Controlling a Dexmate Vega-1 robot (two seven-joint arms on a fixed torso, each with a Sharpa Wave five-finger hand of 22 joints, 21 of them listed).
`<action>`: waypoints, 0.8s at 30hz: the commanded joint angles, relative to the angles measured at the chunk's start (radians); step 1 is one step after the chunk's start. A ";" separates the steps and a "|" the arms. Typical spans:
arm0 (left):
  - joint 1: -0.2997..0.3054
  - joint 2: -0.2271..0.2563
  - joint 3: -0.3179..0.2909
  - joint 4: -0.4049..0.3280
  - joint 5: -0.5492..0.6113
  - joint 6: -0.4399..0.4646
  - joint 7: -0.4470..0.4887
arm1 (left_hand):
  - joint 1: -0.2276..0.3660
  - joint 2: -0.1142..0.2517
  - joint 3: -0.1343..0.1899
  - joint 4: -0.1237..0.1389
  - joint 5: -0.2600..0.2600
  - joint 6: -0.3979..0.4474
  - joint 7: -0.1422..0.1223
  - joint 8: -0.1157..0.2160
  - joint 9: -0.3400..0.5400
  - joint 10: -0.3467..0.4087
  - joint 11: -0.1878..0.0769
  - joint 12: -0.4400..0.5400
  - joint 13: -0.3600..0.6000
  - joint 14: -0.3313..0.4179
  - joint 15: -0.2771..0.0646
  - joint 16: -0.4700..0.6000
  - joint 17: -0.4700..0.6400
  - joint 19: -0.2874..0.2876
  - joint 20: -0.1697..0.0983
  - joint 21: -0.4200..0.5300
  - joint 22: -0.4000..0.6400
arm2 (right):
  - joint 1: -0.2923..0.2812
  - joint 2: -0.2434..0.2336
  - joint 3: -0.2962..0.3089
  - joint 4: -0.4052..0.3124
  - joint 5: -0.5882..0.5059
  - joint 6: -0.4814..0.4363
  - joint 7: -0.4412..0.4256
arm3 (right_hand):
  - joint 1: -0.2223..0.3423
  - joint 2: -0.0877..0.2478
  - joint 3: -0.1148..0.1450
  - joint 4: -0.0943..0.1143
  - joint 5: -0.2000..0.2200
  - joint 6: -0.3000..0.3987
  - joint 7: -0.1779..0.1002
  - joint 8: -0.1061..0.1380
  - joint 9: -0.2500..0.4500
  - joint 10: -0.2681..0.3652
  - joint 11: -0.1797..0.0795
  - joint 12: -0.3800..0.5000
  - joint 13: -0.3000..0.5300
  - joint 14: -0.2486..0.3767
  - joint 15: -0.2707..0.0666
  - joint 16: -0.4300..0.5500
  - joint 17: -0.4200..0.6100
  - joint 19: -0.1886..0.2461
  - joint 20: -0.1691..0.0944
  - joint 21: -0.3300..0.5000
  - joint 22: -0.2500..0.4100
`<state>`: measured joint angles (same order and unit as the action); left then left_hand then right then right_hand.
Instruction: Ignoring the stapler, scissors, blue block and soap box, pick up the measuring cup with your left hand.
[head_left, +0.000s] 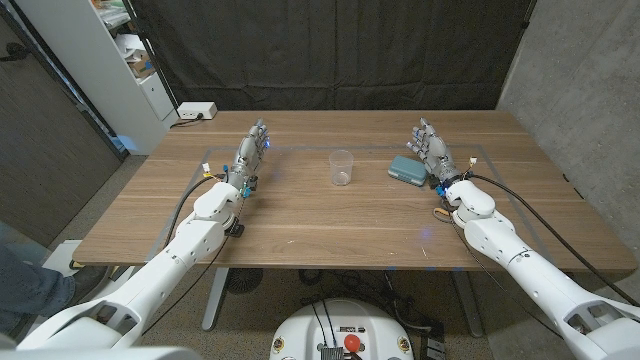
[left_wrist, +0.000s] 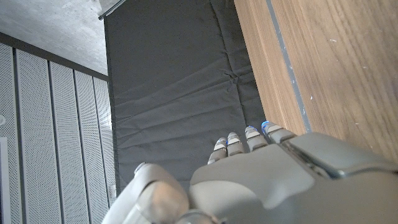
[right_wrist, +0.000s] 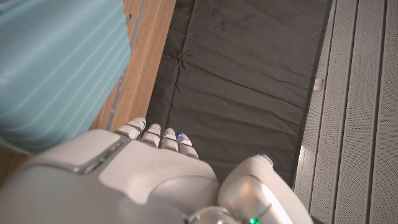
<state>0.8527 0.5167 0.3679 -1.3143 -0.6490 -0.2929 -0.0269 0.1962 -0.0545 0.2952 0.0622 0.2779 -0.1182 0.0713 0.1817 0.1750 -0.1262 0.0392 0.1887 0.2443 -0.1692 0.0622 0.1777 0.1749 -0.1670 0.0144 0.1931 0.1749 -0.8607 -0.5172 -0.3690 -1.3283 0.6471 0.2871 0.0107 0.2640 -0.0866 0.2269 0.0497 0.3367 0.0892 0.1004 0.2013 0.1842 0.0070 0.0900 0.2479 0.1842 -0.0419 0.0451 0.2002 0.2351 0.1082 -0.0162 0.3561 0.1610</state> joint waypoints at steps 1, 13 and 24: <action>0.007 0.005 -0.001 -0.012 0.010 -0.007 0.006 | 0.011 0.005 0.006 -0.002 0.006 -0.007 -0.002 0.005 0.003 -0.008 -0.002 0.007 0.001 -0.034 0.000 0.006 0.005 -0.042 -0.001 0.003 0.004 | -0.034 -0.008 0.005 -0.045 -0.005 -0.004 -0.025 | 0.008 0.002 0.008 0.000 0.006 -0.002 0.007 0.003 0.005 0.000 0.007 0.004 0.005 -0.004 0.008 0.004 0.002 0.002 0.000 -0.001 0.005; 0.001 0.028 0.001 -0.020 0.024 -0.001 -0.005 | 0.017 0.012 0.009 -0.006 0.006 -0.006 -0.002 0.006 0.003 -0.001 -0.005 0.011 -0.006 -0.028 0.000 0.008 0.005 -0.044 0.009 0.003 0.004 | -0.021 0.001 -0.001 -0.032 -0.011 -0.002 -0.027 | 0.007 0.004 0.005 0.000 0.007 -0.004 0.006 0.001 0.005 -0.004 0.008 -0.003 0.005 -0.009 0.009 0.002 -0.002 0.001 0.002 -0.010 0.006; 0.019 0.062 0.003 -0.062 0.064 -0.017 0.002 | 0.031 0.018 0.014 -0.014 0.007 -0.011 -0.002 0.005 0.004 -0.009 0.000 0.010 -0.012 -0.030 0.002 0.007 0.004 -0.053 0.020 -0.001 0.004 | -0.007 0.017 -0.009 -0.016 -0.022 0.004 -0.036 | 0.006 0.005 0.004 0.000 0.007 -0.005 0.003 0.000 0.005 -0.005 0.008 -0.008 0.005 -0.012 0.008 0.002 -0.004 0.000 0.004 -0.016 0.006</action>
<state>0.8587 0.5496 0.3688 -1.3441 -0.6141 -0.3021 -0.0288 0.2127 -0.0379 0.3034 0.0538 0.2778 -0.1180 0.0713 0.1816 0.1748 -0.1261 0.0391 0.1965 0.2321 -0.1691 0.0622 0.1813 0.1747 -0.1700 0.0258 0.1931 0.1747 -0.8800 -0.5130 -0.3704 -1.3598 0.6347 0.2840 -0.0186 0.2640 -0.0866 0.2268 0.0497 0.3363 0.0892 0.1003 0.2012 0.1839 0.0070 0.0896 0.2438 0.1840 -0.0504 0.0535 0.2001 0.2323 0.1081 -0.0161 0.3436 0.1656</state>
